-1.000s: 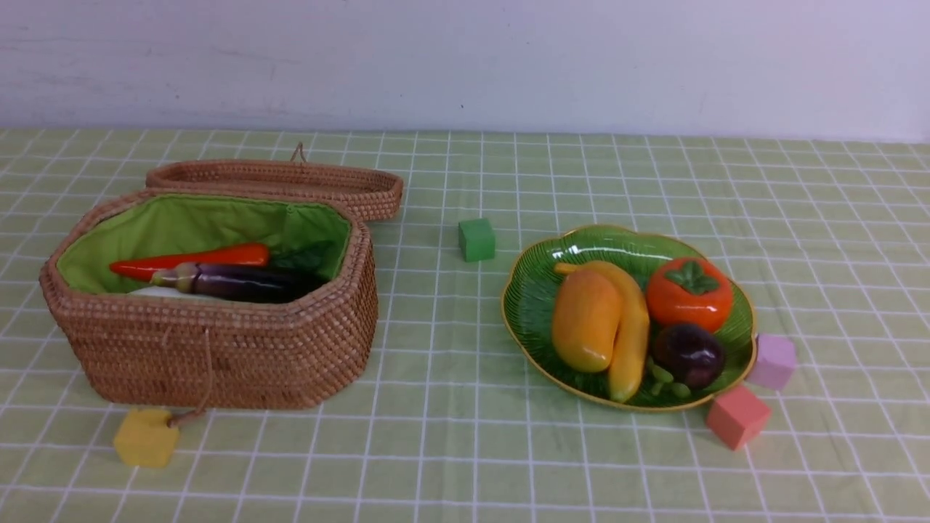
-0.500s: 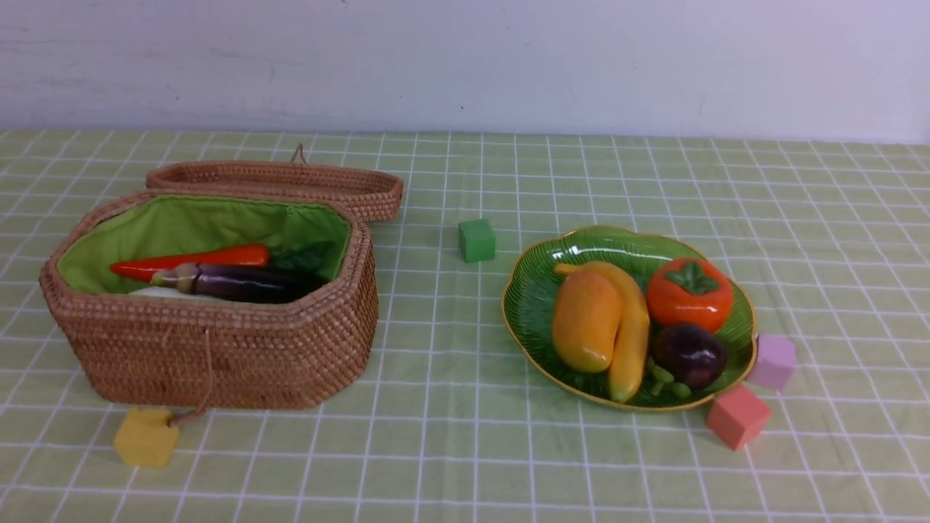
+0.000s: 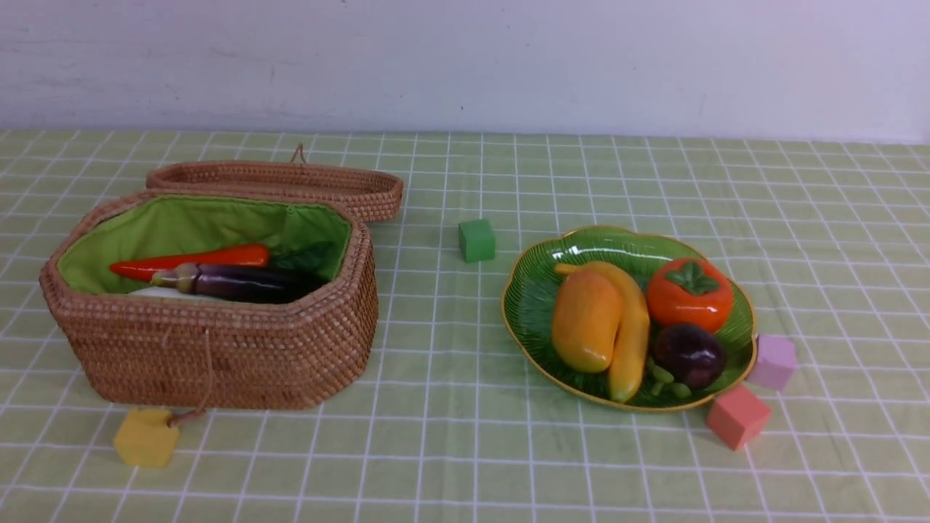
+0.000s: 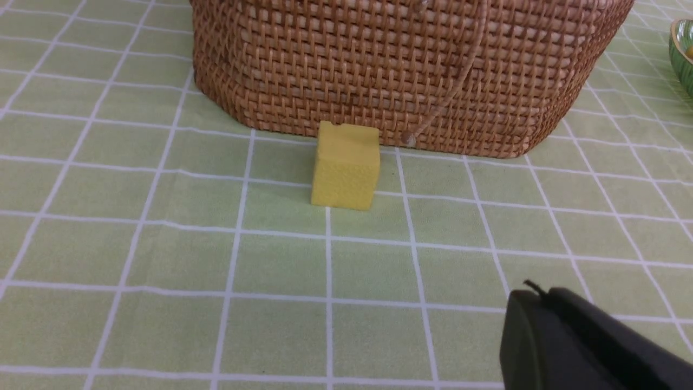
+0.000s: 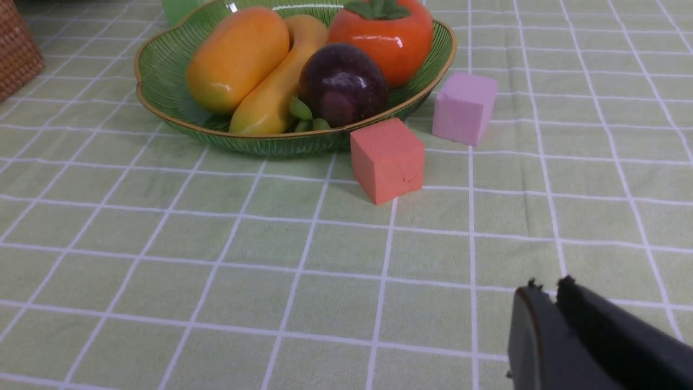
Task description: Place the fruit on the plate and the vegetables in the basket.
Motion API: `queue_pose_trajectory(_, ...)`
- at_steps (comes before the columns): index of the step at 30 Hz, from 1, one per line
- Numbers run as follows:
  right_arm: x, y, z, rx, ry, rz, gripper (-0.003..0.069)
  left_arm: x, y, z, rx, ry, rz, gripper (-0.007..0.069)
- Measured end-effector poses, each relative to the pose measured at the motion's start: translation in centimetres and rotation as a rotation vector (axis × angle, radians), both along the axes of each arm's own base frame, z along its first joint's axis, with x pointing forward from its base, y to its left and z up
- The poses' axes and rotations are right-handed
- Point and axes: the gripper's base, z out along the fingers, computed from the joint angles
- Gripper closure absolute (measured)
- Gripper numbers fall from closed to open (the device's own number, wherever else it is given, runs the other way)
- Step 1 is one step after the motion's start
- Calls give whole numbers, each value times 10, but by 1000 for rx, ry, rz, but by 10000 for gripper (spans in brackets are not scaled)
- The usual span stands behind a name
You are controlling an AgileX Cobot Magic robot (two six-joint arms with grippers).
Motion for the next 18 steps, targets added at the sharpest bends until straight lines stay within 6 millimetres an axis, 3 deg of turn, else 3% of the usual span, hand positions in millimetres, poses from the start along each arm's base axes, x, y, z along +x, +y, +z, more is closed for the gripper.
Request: queue_pose_trajectory(18,0,0,0,0,0,0,583,0,0,0,0,0,0,629)
